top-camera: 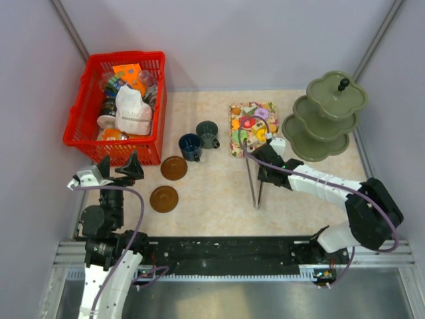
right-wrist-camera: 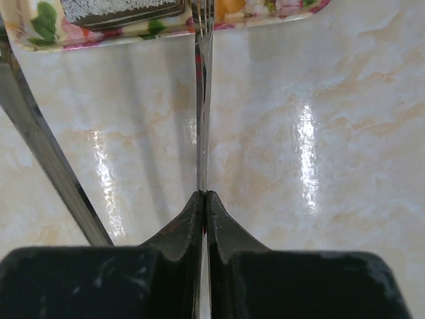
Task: Serve the afternoon tea
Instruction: Pick up the clamp from the center of the board.
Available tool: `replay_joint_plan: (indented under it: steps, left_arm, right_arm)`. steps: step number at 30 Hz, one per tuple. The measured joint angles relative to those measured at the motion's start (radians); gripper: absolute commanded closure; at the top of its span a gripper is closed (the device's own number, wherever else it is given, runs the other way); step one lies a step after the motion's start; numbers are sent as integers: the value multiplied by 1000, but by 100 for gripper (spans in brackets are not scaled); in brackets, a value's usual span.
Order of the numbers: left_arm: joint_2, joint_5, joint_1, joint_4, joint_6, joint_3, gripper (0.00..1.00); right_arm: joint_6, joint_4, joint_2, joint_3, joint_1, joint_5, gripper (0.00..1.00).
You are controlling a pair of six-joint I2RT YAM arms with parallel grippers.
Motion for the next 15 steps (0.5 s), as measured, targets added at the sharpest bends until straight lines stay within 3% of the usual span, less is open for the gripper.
replay_joint_plan:
  steps: [6,15]
  left_arm:
    - [46,17,0,-19,-39,23,1]
    - [362,232,0,-178,-150,264,1]
  right_arm:
    - [-12,-60,-151,-1,9,41,100]
    - [-79,-138,-340,4,38,45,100]
